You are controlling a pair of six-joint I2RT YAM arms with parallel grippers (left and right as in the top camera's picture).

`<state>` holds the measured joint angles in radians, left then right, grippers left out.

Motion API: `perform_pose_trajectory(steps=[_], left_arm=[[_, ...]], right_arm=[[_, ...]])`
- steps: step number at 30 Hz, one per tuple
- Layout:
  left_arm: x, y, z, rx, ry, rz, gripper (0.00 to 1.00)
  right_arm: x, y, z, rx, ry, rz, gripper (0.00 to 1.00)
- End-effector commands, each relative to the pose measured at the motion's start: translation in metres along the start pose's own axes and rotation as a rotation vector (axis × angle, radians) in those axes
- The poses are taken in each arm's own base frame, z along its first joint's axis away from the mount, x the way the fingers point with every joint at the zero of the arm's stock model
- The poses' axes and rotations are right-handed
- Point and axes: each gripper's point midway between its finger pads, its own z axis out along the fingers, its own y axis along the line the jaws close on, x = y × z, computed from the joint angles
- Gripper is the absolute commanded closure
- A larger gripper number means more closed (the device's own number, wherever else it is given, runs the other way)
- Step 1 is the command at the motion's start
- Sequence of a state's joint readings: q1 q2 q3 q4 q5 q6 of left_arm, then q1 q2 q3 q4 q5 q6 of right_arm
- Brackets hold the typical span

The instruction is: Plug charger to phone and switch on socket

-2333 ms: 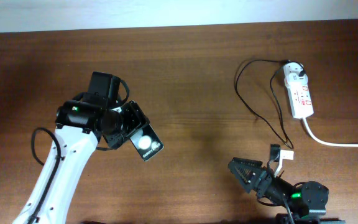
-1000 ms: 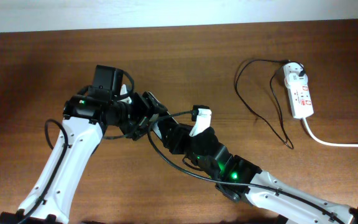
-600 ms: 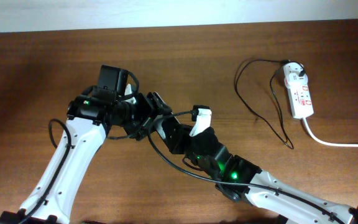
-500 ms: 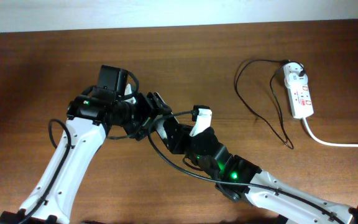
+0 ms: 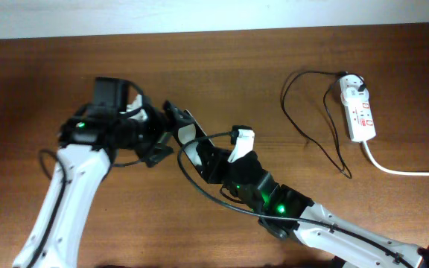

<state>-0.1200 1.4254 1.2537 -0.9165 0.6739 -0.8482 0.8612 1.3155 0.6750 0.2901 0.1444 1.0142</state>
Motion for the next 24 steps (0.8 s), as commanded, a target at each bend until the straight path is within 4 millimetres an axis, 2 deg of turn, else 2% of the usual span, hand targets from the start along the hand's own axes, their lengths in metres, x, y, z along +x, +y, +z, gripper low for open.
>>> perform_pose_trajectory(steps=[1, 3, 5, 8, 11, 13, 15, 18, 21, 24], left_arm=[[0.01, -0.015, -0.061, 0.104, -0.12, 0.237, 0.01], [0.025, -0.002, -0.105, 0.099, -0.227, 0.292, 0.01], [0.043, 0.016, -0.13, 0.067, -0.285, 0.313, 0.01], [0.065, 0.043, -0.145, 0.033, -0.336, 0.228, 0.01], [0.075, 0.059, -0.125, 0.119, -0.28, 0.078, 0.01], [0.073, 0.065, -0.097, 0.243, -0.175, -0.02, 0.01], [0.063, 0.067, -0.075, 0.383, -0.091, -0.099, 0.01], [0.039, 0.086, -0.05, 0.41, -0.054, -0.295, 0.01], [0.015, 0.081, -0.045, 0.437, -0.052, -0.36, 0.0], [0.005, 0.055, -0.033, 0.456, -0.054, -0.32, 0.02]], right_arm=[[-0.018, 0.016, -0.007, -0.086, 0.018, 0.082, 0.96], [-0.025, 0.012, -0.007, -0.108, 0.066, 0.21, 0.96], [-0.027, 0.011, -0.009, -0.141, 0.138, 0.301, 0.96], [-0.033, 0.008, -0.014, -0.177, 0.226, 0.407, 0.96], [-0.035, 0.007, -0.019, -0.197, 0.28, 0.467, 0.96], [-0.033, 0.008, -0.021, -0.208, 0.305, 0.466, 0.96], [-0.031, 0.01, -0.022, -0.212, 0.323, 0.484, 0.96], [-0.03, 0.01, -0.022, -0.207, 0.331, 0.521, 0.96], [-0.029, 0.011, -0.022, -0.207, 0.334, 0.521, 0.96], [-0.03, 0.01, -0.021, -0.205, 0.329, 0.524, 0.96]])
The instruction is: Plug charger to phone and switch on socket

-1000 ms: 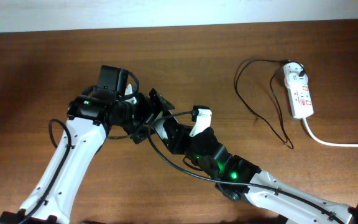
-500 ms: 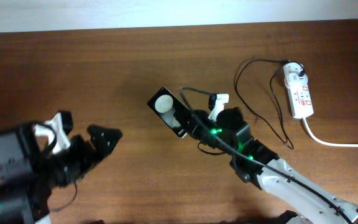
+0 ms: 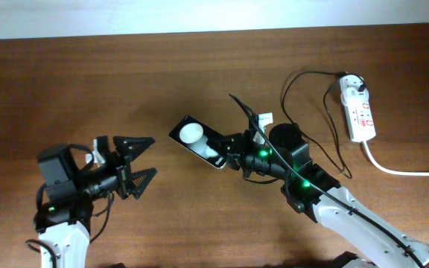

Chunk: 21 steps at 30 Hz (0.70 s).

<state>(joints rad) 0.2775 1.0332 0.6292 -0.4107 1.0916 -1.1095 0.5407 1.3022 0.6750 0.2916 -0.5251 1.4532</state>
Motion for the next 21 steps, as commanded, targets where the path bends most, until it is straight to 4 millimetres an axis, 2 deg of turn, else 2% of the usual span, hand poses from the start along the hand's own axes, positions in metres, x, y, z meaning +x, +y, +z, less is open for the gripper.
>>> perform_pose_trajectory(steps=[1, 4, 6, 9, 13, 14, 17, 19, 21], left_arm=[[0.009, -0.017, 0.026, 0.004, 0.016, -0.047, 0.02], [0.025, -0.03, 0.046, 0.014, 0.033, -0.027, 0.05], [0.033, -0.032, 0.057, 0.007, 0.029, -0.023, 0.05], [0.042, -0.029, 0.067, -0.017, 0.022, -0.067, 0.1], [0.04, -0.034, 0.068, -0.002, 0.006, -0.081, 0.16], [0.039, -0.034, 0.068, -0.001, -0.004, -0.084, 0.25], [0.033, -0.033, 0.068, -0.001, -0.035, -0.092, 0.39], [0.033, -0.034, 0.068, -0.001, -0.036, -0.125, 0.48], [0.033, -0.034, 0.068, -0.001, -0.036, -0.125, 0.53]], right_arm=[[0.001, 0.017, -0.005, -0.045, 0.003, -0.021, 0.96], [-0.005, 0.017, -0.005, -0.042, -0.033, -0.02, 0.96], [-0.005, 0.017, -0.005, -0.042, -0.036, 0.032, 0.96], [0.012, 0.018, 0.0, -0.042, 0.007, 0.108, 0.96], [0.029, 0.021, 0.005, -0.044, 0.05, 0.122, 0.96], [0.035, 0.022, 0.006, -0.046, 0.075, 0.137, 0.96], [0.038, 0.025, 0.005, -0.055, 0.092, 0.142, 0.96], [0.039, 0.025, 0.005, -0.058, 0.098, 0.14, 0.96], [0.04, 0.025, 0.006, -0.057, 0.101, 0.139, 0.96]])
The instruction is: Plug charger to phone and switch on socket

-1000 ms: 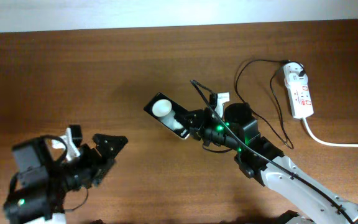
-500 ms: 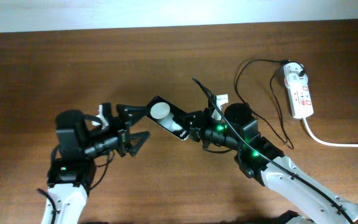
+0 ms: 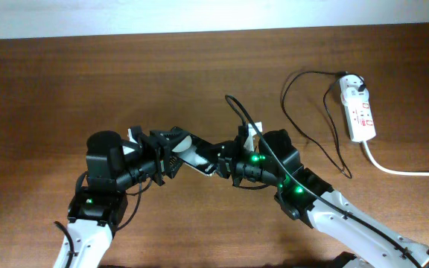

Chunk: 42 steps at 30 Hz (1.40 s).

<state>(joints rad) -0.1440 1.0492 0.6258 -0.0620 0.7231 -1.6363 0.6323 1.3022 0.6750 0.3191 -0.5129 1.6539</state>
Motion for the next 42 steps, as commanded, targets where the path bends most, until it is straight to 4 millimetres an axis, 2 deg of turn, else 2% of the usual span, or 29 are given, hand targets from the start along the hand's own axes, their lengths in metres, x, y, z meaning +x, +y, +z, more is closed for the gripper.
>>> perform_pose_trajectory(steps=[1, 3, 6, 12, 22, 26, 31, 37, 40, 41, 42], left_arm=[[-0.001, -0.003, 0.0, 0.008, -0.01, -0.014, 0.53], [-0.001, -0.004, 0.001, 0.01, -0.009, -0.018, 0.53], [0.0, -0.004, 0.001, 0.009, -0.007, -0.018, 0.55], [0.002, -0.004, 0.0, 0.009, 0.004, -0.018, 0.72], [0.005, -0.004, 0.0, 0.007, 0.021, -0.036, 0.72], [0.004, -0.004, 0.0, 0.007, 0.021, -0.036, 0.76], [0.004, -0.004, 0.0, 0.008, 0.017, -0.036, 0.77], [0.004, -0.004, 0.0, 0.008, 0.017, -0.036, 0.85], [0.004, -0.004, 0.0, 0.007, 0.017, -0.036, 0.93], [0.004, -0.004, 0.0, 0.007, 0.017, -0.036, 0.96], [0.004, -0.004, 0.0, 0.007, 0.017, -0.036, 0.99]], right_arm=[[0.013, 0.017, -0.003, -0.042, 0.035, -0.026, 0.96], [0.018, 0.016, -0.001, -0.04, 0.041, -0.03, 0.96], [0.013, 0.017, 0.0, -0.044, 0.011, -0.01, 0.96], [0.008, 0.018, 0.0, -0.049, -0.019, 0.056, 0.96], [-0.003, 0.017, 0.0, -0.058, -0.074, 0.13, 0.96], [-0.005, 0.023, 0.003, -0.087, -0.076, 0.124, 0.96], [0.007, 0.024, 0.005, -0.088, -0.036, 0.113, 0.96], [0.009, 0.02, 0.008, -0.076, -0.047, 0.115, 0.96], [0.009, 0.012, 0.008, -0.042, -0.051, 0.13, 0.96], [0.008, 0.007, 0.008, -0.023, -0.054, 0.138, 0.93], [0.007, 0.001, 0.008, 0.001, -0.058, 0.148, 0.86]])
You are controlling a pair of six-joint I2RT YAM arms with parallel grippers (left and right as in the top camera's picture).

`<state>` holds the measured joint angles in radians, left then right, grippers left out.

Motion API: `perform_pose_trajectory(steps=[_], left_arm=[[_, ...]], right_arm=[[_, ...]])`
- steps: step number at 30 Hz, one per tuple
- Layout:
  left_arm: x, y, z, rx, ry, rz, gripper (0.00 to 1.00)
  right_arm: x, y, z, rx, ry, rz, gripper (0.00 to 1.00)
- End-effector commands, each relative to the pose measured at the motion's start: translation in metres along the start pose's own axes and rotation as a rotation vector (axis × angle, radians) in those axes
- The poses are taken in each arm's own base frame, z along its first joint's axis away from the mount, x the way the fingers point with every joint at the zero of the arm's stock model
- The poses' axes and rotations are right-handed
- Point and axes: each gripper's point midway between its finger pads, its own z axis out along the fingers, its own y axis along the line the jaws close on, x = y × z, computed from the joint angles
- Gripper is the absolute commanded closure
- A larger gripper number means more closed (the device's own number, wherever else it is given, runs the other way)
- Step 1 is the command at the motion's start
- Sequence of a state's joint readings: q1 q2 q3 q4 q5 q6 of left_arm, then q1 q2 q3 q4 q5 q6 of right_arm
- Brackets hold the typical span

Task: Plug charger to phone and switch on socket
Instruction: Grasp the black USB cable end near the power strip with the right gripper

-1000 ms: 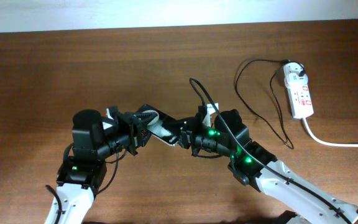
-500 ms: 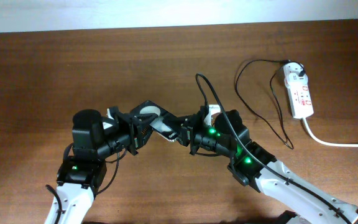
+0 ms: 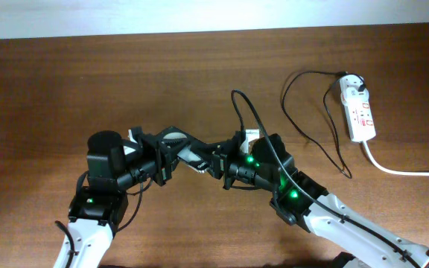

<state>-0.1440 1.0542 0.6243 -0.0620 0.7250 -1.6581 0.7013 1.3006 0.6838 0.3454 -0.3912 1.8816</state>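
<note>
The phone (image 3: 194,157) sits mid-table between both grippers in the overhead view, mostly covered by them. My left gripper (image 3: 171,152) straddles its left end, fingers closed against its sides. My right gripper (image 3: 216,160) is at the phone's right end, shut on the connector end of the black charger cable (image 3: 238,106). The cable loops up and runs right to the white socket strip (image 3: 358,112). Whether the connector is in the phone's port is hidden.
The charger's adapter (image 3: 354,84) sits in the strip's far end at the table's right back. The strip's white lead (image 3: 401,171) runs off to the right edge. Loose black cable loops (image 3: 326,141) lie left of the strip.
Both grippers have closed in slightly on the phone. The right gripper has shifted a little left toward the phone's end. The cable loop above it stands a little further left.
At first both grippers were bunched at the phone left of centre. Then the left gripper stood open, well clear at the left, while the right one was at the phone's right end. After that the left gripper was back at the phone's left end, where it stays.
</note>
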Motion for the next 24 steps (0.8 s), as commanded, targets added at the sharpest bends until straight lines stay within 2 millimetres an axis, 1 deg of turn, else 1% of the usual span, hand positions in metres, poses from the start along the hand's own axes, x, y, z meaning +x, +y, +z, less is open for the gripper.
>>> perform_pose_trajectory(steps=[1, 2, 4, 5, 6, 7, 8, 9, 10, 11, 13, 14, 15, 16, 18, 19, 21, 22, 24], left_arm=[[0.003, -0.004, 0.0, 0.006, 0.009, -0.016, 1.0], [-0.001, -0.001, 0.0, -0.003, -0.012, -0.016, 1.0], [-0.007, 0.008, -0.001, -0.036, -0.047, -0.012, 1.0], [-0.013, 0.019, -0.002, -0.074, -0.082, -0.024, 1.0], [-0.019, 0.027, -0.003, -0.106, -0.118, -0.022, 1.0], [-0.026, 0.033, -0.005, -0.133, -0.156, 0.025, 1.0], [-0.027, 0.035, -0.005, -0.142, -0.162, 0.065, 1.0], [-0.027, 0.034, -0.005, -0.144, -0.161, 0.086, 1.0], [-0.027, 0.034, -0.005, -0.145, -0.159, 0.114, 1.0], [-0.029, 0.034, -0.005, -0.15, -0.163, 0.16, 1.0], [-0.028, 0.035, -0.005, -0.154, -0.159, 0.205, 1.0], [-0.028, 0.035, -0.005, -0.16, -0.153, 0.272, 1.0], [-0.028, 0.037, -0.006, -0.17, -0.15, 0.294, 1.0], [-0.028, 0.043, -0.007, -0.196, -0.143, 0.316, 1.0], [-0.027, 0.061, -0.01, -0.272, -0.118, 0.384, 1.0], [-0.025, 0.075, -0.014, -0.328, -0.096, 0.416, 1.0], [-0.027, 0.088, -0.019, -0.386, -0.095, 0.45, 1.0], [-0.033, 0.095, -0.023, -0.426, -0.129, 0.443, 1.0], [-0.045, 0.102, -0.029, -0.478, -0.196, 0.44, 1.0]], right_arm=[[-0.002, -0.012, 0.0, 0.049, -0.016, -0.04, 0.8], [-0.004, -0.017, 0.0, 0.071, -0.022, -0.031, 0.74], [-0.007, -0.029, -0.002, 0.119, -0.036, -0.014, 0.64], [-0.013, -0.042, -0.004, 0.17, -0.061, -0.003, 0.42], [-0.021, -0.057, -0.007, 0.227, -0.107, 0.02, 0.26], [-0.034, -0.083, -0.017, 0.33, -0.183, 0.056, 0.07], [-0.044, -0.101, -0.026, 0.404, -0.246, 0.077, 0.01], [-0.051, -0.112, -0.033, 0.448, -0.291, 0.087, 0.01], [-0.059, -0.129, -0.045, 0.522, -0.352, 0.102, 0.01], [-0.068, -0.149, -0.064, 0.623, -0.422, 0.081, 0.01], [-0.085, -0.158, -0.082, 0.703, -0.51, -0.027, 0.01], [-0.096, -0.158, -0.091, 0.751, -0.544, -0.158, 0.03], [-0.104, -0.154, -0.094, 0.77, -0.561, -0.26, 0.05], [-0.107, -0.151, -0.095, 0.779, -0.567, -0.31, 0.06], [-0.113, -0.13, -0.092, 0.784, -0.525, -0.446, 0.12], [-0.12, -0.108, -0.098, 0.794, -0.55, -0.476, 0.14], [-0.135, -0.073, -0.117, 0.816, -0.619, -0.497, 0.14], [-0.145, -0.046, -0.129, 0.808, -0.654, -0.511, 0.14], [-0.162, -0.001, -0.144, 0.784, -0.711, -0.542, 0.14]])
